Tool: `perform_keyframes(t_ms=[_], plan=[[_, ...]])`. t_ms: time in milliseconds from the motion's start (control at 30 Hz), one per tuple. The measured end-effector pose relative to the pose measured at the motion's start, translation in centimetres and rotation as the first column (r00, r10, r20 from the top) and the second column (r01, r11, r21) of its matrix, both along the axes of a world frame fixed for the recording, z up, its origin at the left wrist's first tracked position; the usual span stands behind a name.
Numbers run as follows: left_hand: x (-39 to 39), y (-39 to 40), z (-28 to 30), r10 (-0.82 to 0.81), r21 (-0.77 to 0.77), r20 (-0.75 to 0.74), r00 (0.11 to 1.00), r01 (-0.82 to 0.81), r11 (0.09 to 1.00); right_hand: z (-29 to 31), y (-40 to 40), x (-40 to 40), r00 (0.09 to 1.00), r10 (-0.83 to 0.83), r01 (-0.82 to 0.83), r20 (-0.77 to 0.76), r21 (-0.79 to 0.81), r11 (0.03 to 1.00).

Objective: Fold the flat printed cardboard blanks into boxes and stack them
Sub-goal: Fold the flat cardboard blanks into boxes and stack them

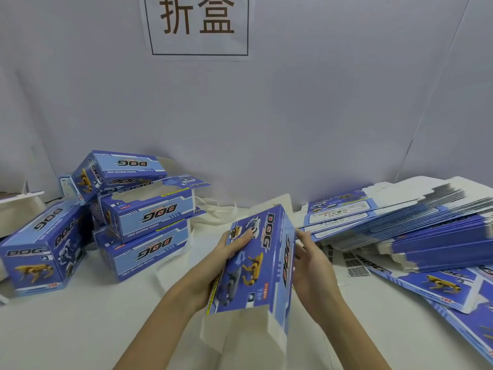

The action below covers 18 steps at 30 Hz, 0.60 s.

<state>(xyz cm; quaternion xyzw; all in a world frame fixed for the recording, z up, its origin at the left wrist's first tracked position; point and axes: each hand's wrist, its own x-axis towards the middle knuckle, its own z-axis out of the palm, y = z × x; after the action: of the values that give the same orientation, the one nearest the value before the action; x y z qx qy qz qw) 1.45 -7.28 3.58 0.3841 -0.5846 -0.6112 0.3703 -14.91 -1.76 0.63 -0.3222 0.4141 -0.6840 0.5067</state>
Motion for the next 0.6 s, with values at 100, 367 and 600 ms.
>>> perform_keyframes(t_ms=[100, 367, 600], plan=[[0.6, -0.6, -0.2, 0.030, -0.033, -0.068, 0.997, -0.032, 0.999, 0.4, 0.1, -0.5, 1.000, -0.013, 0.013, -0.021, -0.047, 0.999], [2.4, -1.2, -3.2, 0.061, 0.037, -0.170, 0.984, -0.055, 0.998, -1.2, 0.2, 0.8, 0.973, 0.040, -0.045, -0.227, -0.016, 0.999], [2.0, -0.9, -2.9, 0.041, -0.016, -0.259, 0.965, -0.047, 0.999, -0.7, 0.6, 0.6, 0.979, 0.009, -0.018, -0.205, -0.042, 0.999]])
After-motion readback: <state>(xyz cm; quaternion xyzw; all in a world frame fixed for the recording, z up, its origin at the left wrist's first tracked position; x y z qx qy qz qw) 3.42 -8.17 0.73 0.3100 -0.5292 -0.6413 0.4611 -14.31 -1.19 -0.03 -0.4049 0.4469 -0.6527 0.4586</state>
